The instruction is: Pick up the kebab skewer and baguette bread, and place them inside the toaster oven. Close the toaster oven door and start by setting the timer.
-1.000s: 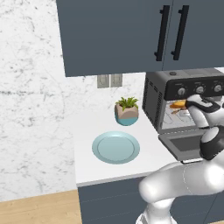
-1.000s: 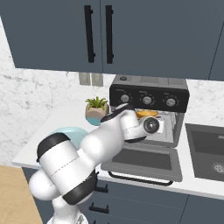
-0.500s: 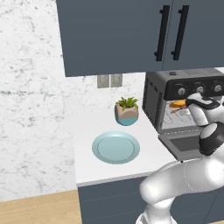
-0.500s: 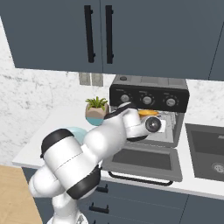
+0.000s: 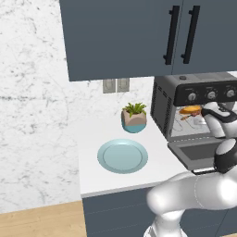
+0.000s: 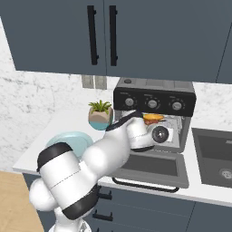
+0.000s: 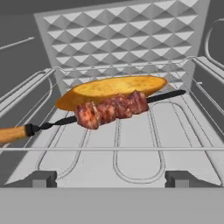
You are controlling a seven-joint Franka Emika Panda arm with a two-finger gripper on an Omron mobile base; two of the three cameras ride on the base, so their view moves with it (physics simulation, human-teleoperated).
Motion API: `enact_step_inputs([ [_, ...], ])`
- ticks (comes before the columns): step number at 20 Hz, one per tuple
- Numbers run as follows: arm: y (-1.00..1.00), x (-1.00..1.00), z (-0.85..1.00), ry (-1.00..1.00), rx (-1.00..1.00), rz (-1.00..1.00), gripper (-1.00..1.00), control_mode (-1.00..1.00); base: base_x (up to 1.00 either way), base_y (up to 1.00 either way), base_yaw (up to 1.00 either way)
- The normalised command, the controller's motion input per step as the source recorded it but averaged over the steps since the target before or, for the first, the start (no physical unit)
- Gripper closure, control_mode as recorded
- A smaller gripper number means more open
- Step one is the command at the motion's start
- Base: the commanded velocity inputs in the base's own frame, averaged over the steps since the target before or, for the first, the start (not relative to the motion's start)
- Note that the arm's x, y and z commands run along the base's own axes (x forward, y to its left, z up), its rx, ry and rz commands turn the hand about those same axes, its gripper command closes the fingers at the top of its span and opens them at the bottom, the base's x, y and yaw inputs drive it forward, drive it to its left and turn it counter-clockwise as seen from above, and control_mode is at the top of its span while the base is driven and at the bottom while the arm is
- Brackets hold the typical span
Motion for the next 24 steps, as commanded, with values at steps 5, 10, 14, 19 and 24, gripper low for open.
enact_step_inputs([
  [5,0.00,-0.61,0.00,0.00,0.00,0.00,-1.00,-1.00,0.00,0.00,0.00],
  [10,0.00,-0.57,0.00,0.04,0.00,0.00,-1.00,-1.00,0.00,0.00,0.00],
  [14,0.00,-0.49,0.00,0.07,0.00,0.00,-1.00,-1.00,0.00,0.00,0.00],
  [19,0.00,-0.42,0.00,0.07,0.00,0.00,-1.00,-1.00,0.00,0.00,0.00],
  [24,-0.11,-0.42,0.00,0.05,0.00,0.00,-1.00,-1.00,0.00,0.00,0.00],
])
